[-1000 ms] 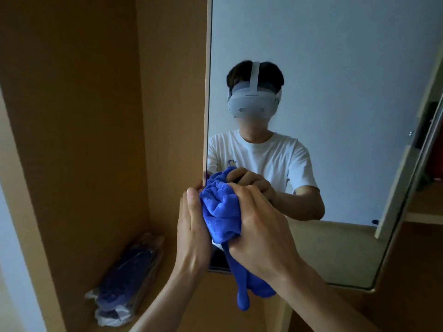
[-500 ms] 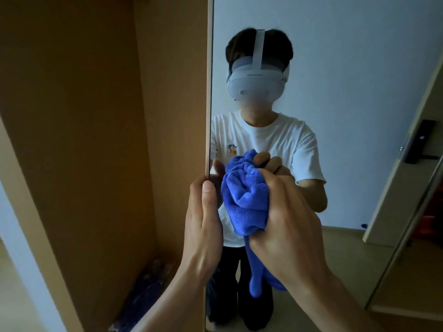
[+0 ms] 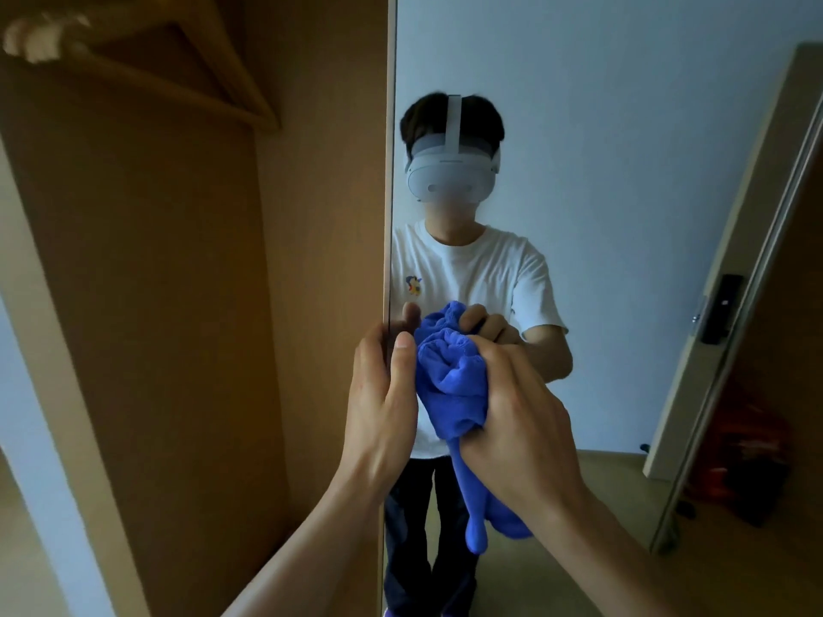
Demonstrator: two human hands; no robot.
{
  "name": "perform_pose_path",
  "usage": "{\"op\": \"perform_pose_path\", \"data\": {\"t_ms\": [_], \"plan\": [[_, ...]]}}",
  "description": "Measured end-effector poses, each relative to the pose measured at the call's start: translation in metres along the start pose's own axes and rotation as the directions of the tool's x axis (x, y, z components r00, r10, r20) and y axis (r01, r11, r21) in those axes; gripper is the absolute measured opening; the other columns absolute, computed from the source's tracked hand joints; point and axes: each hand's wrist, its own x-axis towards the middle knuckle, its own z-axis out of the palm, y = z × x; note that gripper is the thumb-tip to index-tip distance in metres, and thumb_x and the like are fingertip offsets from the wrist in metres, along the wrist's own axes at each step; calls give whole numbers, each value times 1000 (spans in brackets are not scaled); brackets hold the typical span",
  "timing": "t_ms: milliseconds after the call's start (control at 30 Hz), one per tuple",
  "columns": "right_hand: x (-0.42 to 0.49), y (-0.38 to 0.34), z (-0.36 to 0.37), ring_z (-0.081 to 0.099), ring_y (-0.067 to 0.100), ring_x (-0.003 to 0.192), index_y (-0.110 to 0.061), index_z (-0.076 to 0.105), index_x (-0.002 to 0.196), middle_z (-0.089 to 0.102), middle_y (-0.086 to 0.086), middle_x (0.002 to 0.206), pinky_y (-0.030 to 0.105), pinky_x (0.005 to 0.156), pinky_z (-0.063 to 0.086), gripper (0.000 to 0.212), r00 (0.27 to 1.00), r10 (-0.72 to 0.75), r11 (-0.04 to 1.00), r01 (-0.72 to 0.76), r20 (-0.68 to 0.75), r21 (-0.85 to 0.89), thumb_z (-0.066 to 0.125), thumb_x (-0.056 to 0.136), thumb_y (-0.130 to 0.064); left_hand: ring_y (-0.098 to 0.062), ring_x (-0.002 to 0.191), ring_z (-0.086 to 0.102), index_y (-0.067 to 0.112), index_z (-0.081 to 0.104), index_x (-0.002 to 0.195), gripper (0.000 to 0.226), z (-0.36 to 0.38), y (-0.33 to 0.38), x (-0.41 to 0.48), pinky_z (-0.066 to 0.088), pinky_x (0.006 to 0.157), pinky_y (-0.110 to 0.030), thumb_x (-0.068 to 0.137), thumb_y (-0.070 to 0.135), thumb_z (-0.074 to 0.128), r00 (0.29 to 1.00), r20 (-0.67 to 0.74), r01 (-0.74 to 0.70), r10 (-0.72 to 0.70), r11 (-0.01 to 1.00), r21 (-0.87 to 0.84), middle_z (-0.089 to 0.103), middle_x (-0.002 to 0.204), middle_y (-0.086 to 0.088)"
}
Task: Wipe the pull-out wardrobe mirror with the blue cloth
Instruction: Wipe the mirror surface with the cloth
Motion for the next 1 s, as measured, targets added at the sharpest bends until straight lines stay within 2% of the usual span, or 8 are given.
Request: {"op": "perform_pose_path", "data": {"t_ms": [233,400,500,633,767,867,933,1000], "plan": [[27,-15,-24,60,11,106,-27,52,136,54,-11,121,28,78,53,57,998,30,998,-32,-50,-51,72,83,-20,0,124,55,37,55,129,43,-5,28,27,48,104,-36,96,61,42,995,68,-77,77,997,1,60,131,17],[45,-24,-46,61,11,102,-29,53,130,57,-10,121,34,80,54,45,997,21,995,-29,-74,-99,68,87,-31,-1,116,56,36,55,126,42,-9,46,38,48,97,-29,94,62,44,994,76,-86,81,994,62,59,124,12],[55,-29,-60,63,10,94,-29,55,124,62,-12,111,29,78,51,39,995,-5,993,-7,-100,-120,68,88,-36,1,110,54,31,55,127,36,-9,58,42,46,93,-27,100,53,48,992,79,-109,101,989,103,57,120,8],[71,-29,-75,62,10,91,-31,52,120,62,-12,106,29,72,51,36,995,4,996,-13,-97,-91,67,88,-37,4,90,51,18,54,118,37,-4,73,52,42,77,-24,100,50,49,988,72,-149,138,971,185,54,116,1],[86,-27,-95,62,10,89,-36,49,123,62,-14,104,40,73,55,42,990,-15,995,1,-142,-95,67,85,-32,-14,95,56,19,50,102,30,2,93,69,48,85,-34,100,49,53,979,37,-202,198,956,213,55,108,-2],[103,-23,-114,63,10,82,-38,50,115,64,-13,95,41,68,56,35,984,-46,996,31,-174,-88,66,84,-29,-15,92,57,19,48,100,30,8,110,83,48,80,-34,99,49,53,963,9,-265,269,940,217,54,103,-2],[115,-20,-127,63,9,79,-37,51,113,64,-13,91,42,66,56,33,982,-56,993,36,-182,-111,65,84,-30,-9,93,54,15,50,113,41,12,121,94,46,81,-31,97,52,52,952,-8,-294,305,924,244,52,109,-1],[129,-18,-140,63,11,79,-36,52,113,64,-12,92,42,65,56,35,977,-78,991,54,-196,-123,64,81,-29,-13,107,53,9,42,135,69,15,134,107,46,91,-35,90,61,48,947,-13,-304,320,911,277,48,125,-3]]}}
